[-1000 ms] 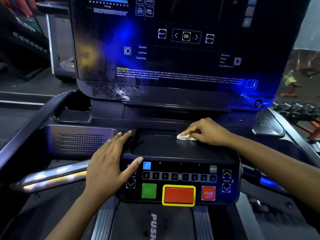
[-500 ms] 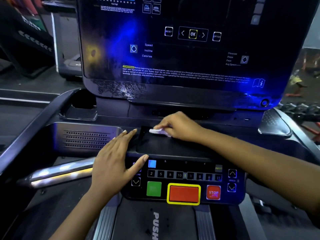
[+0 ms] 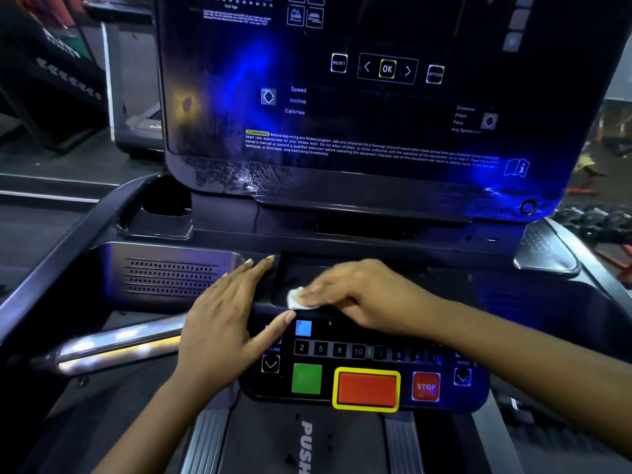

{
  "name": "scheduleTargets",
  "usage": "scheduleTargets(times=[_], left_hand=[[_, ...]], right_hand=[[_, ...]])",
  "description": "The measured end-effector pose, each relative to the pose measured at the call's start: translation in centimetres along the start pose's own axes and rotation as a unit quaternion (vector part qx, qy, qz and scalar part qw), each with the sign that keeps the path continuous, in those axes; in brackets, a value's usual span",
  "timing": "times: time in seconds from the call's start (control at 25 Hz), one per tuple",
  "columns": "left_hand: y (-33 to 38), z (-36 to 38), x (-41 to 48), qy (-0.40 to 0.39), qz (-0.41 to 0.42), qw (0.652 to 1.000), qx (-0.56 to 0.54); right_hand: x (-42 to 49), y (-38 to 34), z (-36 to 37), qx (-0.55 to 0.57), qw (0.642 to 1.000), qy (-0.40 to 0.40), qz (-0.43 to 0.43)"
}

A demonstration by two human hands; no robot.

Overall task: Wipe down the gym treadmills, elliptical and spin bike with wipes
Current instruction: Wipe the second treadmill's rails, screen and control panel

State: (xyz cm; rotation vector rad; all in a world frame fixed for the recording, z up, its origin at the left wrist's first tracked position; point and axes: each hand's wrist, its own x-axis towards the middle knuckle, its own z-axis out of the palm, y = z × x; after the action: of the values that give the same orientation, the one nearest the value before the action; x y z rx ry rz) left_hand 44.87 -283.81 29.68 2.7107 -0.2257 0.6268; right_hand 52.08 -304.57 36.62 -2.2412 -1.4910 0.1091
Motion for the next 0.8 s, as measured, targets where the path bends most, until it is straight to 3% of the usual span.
scheduleTargets(times=[0.08, 0.2, 0.32, 0.44, 0.6, 0.72, 0.8], left_hand=[[0.0, -0.1, 0.0, 0.002, 0.005, 1.0, 0.005], [0.0, -0.2, 0.1, 0.004, 0.002, 1.0, 0.01], [0.1, -0.2, 0.0, 0.004, 0.003, 1.0, 0.014], [0.2, 0.0, -0.1, 0.005, -0.001, 1.0, 0.012], [0.3, 0.1, -0.2, 0.011, -0.014, 1.0, 0.004], [0.4, 0.1, -0.2, 0.015, -0.011, 1.0, 0.004], [0.5, 0.1, -0.2, 0.014, -0.014, 1.0, 0.003]], right_hand=[[-2.5, 1.1, -2.2, 0.016, 0.999, -0.023, 0.028], [-5.6, 3.9, -4.8, -0.028, 0.986, 0.004, 0.165], [-7.0, 6.2, -4.6, -0.113, 0.95, -0.037, 0.29], [-6.7, 5.0, -3.6, -0.188, 0.911, -0.065, 0.362], [-4.9, 0.2, -2.9, -0.197, 0.915, -0.055, 0.347], [-2.9, -1.8, -1.7, -0.148, 0.953, -0.041, 0.262], [-0.5, -1.6, -1.4, -0.095, 0.974, 0.02, 0.204]])
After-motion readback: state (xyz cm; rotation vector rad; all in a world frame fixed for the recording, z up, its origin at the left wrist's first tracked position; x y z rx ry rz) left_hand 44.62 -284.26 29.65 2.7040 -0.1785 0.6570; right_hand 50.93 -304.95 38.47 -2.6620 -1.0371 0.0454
